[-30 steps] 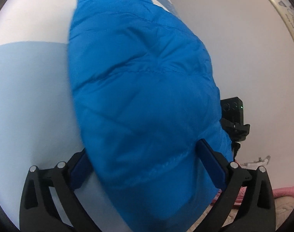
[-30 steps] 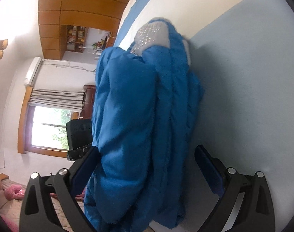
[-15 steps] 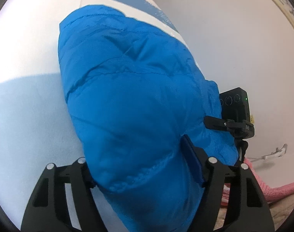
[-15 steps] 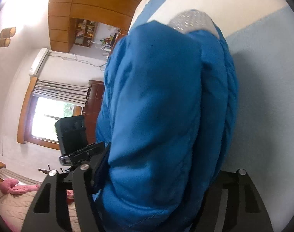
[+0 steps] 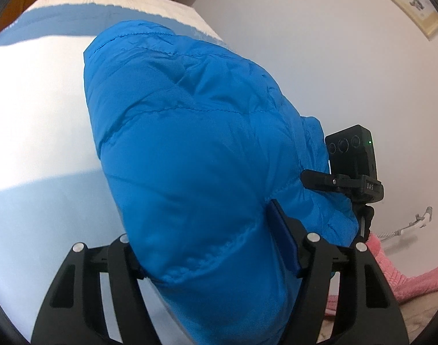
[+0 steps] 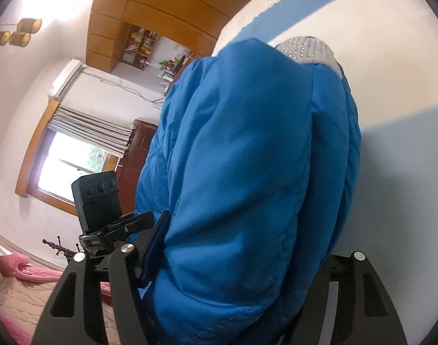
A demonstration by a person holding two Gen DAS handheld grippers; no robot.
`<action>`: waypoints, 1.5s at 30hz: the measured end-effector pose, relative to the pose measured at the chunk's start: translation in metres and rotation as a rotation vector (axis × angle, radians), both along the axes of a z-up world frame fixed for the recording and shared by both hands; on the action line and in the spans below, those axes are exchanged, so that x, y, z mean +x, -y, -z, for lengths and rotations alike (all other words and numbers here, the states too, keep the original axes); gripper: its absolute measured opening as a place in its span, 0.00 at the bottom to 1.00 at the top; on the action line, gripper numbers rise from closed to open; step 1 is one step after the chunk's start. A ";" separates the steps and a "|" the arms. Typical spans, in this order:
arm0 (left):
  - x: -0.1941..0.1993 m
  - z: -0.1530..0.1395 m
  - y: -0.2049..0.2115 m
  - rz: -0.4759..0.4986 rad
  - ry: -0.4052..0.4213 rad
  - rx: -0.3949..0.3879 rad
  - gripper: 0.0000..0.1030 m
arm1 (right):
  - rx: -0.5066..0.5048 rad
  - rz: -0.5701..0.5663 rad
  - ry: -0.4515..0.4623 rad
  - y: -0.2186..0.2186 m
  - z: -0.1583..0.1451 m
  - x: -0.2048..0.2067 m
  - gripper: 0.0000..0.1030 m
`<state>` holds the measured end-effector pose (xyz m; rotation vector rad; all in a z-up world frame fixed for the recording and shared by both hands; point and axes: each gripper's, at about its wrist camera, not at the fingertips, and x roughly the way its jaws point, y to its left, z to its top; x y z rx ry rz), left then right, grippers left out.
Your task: Fold large clothes
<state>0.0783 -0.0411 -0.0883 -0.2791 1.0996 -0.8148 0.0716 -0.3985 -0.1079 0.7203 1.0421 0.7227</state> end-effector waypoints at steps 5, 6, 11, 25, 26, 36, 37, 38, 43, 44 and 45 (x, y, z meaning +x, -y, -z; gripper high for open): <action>0.011 -0.005 -0.013 -0.027 0.032 0.012 0.65 | -0.017 -0.034 0.021 -0.011 -0.008 0.037 0.65; 0.015 -0.006 -0.017 -0.034 0.040 0.015 0.65 | -0.020 -0.040 0.025 -0.012 -0.010 0.045 0.65; 0.035 -0.005 -0.032 -0.064 0.072 0.029 0.65 | -0.033 -0.073 0.042 -0.023 -0.014 0.088 0.65; 0.086 0.051 -0.069 -0.151 0.023 0.057 0.65 | -0.048 -0.115 -0.052 -0.063 0.029 0.210 0.65; 0.087 0.060 -0.072 -0.156 0.004 0.058 0.65 | -0.052 -0.115 -0.066 -0.065 0.036 0.214 0.65; 0.093 0.083 -0.085 -0.186 -0.071 0.041 0.75 | -0.088 -0.091 -0.105 -0.075 0.046 0.223 0.75; 0.091 0.081 -0.088 -0.189 -0.078 0.049 0.76 | -0.100 -0.090 -0.106 -0.075 0.042 0.222 0.76; 0.085 0.079 -0.091 -0.190 -0.085 0.058 0.77 | -0.109 -0.089 -0.104 -0.074 0.039 0.220 0.77; 0.070 0.056 -0.105 -0.206 -0.061 0.099 0.77 | -0.187 -0.070 -0.072 -0.060 0.022 0.190 0.80; 0.059 0.052 -0.110 -0.211 -0.053 0.106 0.77 | -0.208 -0.066 -0.058 -0.057 0.017 0.181 0.81; 0.071 0.039 -0.117 -0.215 -0.049 0.109 0.77 | -0.221 -0.065 -0.048 -0.056 0.014 0.175 0.81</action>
